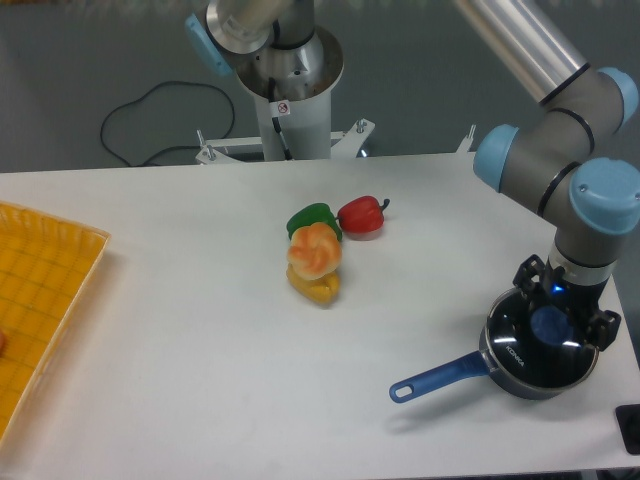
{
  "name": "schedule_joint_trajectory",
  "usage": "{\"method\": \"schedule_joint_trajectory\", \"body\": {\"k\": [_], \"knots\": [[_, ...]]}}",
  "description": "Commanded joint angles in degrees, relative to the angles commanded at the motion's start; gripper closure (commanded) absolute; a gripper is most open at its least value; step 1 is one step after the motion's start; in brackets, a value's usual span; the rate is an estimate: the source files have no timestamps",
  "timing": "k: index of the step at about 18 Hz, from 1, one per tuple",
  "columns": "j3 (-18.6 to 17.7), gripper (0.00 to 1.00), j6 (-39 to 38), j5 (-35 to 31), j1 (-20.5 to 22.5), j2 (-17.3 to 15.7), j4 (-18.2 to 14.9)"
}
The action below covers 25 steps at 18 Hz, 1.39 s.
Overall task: Open the lid
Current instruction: 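Lower the open gripper around the blue lid knob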
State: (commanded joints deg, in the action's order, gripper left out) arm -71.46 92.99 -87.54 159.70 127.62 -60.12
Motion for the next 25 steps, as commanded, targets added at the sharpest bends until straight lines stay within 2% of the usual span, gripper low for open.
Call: {"method": "schedule_joint_trajectory", "body": {"k": [25], "knots": [[-2.20,0.00,-0.09,0.09,0.00,-0.26,-0.44]]}}
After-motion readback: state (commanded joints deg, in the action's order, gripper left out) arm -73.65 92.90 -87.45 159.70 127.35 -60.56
